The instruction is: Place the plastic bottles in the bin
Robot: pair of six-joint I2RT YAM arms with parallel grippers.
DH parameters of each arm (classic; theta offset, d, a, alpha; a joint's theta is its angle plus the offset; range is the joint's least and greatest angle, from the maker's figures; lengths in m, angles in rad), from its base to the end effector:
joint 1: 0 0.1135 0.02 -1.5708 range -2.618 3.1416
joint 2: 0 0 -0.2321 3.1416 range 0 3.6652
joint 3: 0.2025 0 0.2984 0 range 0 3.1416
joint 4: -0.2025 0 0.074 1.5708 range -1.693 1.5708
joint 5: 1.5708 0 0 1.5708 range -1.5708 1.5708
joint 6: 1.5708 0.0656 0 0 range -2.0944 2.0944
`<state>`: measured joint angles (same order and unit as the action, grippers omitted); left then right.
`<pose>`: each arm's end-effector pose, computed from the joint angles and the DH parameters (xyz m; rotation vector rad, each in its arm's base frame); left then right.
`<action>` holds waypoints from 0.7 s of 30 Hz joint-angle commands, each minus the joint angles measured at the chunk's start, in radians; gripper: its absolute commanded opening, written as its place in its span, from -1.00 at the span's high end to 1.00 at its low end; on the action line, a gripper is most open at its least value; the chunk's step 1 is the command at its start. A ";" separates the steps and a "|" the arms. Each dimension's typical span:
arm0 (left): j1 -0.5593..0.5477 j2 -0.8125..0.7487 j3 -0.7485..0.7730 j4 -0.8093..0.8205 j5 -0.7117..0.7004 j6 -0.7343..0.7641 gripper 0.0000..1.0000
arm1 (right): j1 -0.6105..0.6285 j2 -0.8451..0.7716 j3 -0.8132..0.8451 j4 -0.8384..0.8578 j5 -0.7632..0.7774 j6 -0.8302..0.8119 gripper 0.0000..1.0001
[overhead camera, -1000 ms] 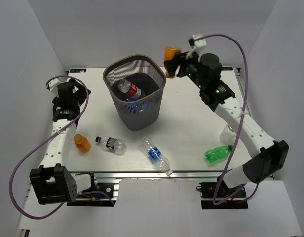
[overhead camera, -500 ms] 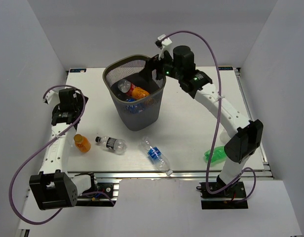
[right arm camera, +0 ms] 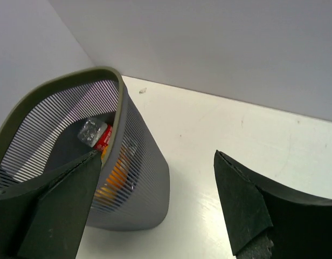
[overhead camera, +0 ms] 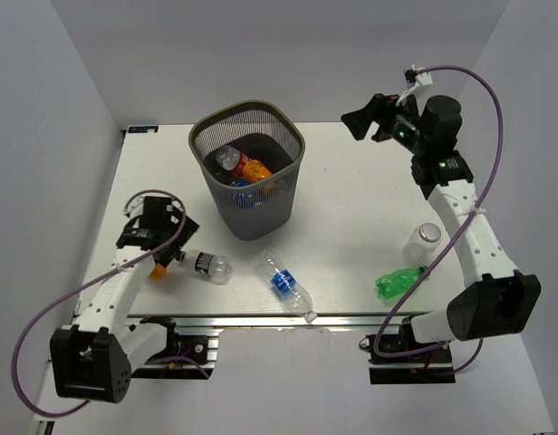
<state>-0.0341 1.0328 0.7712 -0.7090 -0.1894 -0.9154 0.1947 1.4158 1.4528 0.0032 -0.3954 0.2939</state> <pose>0.2774 0.0029 0.1810 -1.1421 2.2483 -0.1436 0.3959 0.1038 0.4190 -0.2446 1.5552 0.6876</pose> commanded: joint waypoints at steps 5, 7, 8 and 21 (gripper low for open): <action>-0.191 0.142 -0.024 0.014 0.037 -0.083 -0.96 | -0.066 -0.084 -0.138 0.095 0.030 0.039 -0.79; -0.199 0.161 -0.045 0.049 0.077 -0.091 -0.96 | -0.084 -0.097 -0.167 0.100 0.030 0.047 -0.79; -0.201 0.177 -0.067 0.057 0.087 -0.100 -0.96 | -0.099 -0.100 -0.193 0.100 0.030 0.054 -0.79; -0.230 0.257 -0.122 0.120 0.068 -0.114 -0.86 | -0.182 -0.101 -0.313 0.123 -0.029 0.114 -0.79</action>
<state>-0.2474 1.2697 0.6605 -0.6361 -0.1226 -1.0191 0.0212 1.3396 1.1522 0.0696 -0.3962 0.3836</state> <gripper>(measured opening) 0.943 0.894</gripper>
